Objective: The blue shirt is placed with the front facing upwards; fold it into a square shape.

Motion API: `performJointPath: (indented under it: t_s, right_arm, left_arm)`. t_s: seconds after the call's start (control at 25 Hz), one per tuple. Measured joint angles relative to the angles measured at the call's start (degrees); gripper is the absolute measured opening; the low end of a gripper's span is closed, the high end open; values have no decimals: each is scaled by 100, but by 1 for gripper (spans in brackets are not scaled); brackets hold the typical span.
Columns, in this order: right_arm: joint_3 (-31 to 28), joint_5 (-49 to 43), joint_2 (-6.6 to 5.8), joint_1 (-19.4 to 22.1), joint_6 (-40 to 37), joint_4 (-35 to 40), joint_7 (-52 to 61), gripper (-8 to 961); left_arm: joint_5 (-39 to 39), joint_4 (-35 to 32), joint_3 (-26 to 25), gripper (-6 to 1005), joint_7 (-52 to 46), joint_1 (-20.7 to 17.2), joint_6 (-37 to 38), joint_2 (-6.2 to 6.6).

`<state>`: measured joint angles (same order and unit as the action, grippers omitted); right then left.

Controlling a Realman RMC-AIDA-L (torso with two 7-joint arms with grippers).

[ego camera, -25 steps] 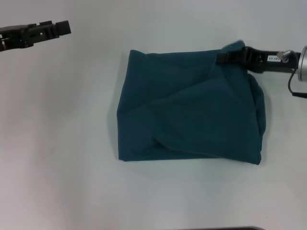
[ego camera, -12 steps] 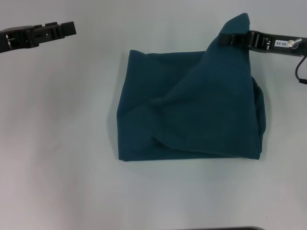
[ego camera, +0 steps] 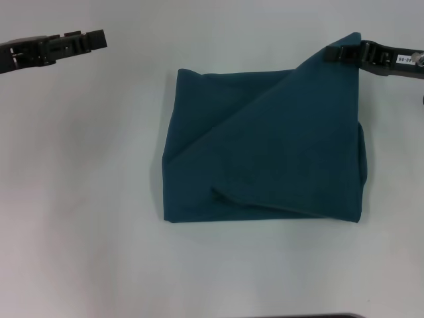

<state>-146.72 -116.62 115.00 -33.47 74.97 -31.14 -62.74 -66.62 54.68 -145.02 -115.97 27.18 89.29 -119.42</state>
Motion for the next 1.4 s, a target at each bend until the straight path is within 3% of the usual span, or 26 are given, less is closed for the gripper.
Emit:
performJointPath:
  t_s: [0.4, 0.84, 1.04, 1.4]
  right_arm:
    - [-102, 29, 49, 137, -152, 42, -33, 136]
    - [-301, 503, -85, 520, 1027, -83, -555, 618]
    - [-278, 289, -165, 745, 1489, -141, -507, 691]
    - [-278, -247, -336, 1090, 1948, -251, -206, 691]
  left_arm:
    - [66, -21, 9, 769, -4, -2, -36, 0]
    - [146, -74, 9, 767, 81, -30, -59, 11]
    - [150, -89, 9, 768, 300, -108, 79, 10]
    - [155, -335, 9, 767, 716, -277, 572, -25]
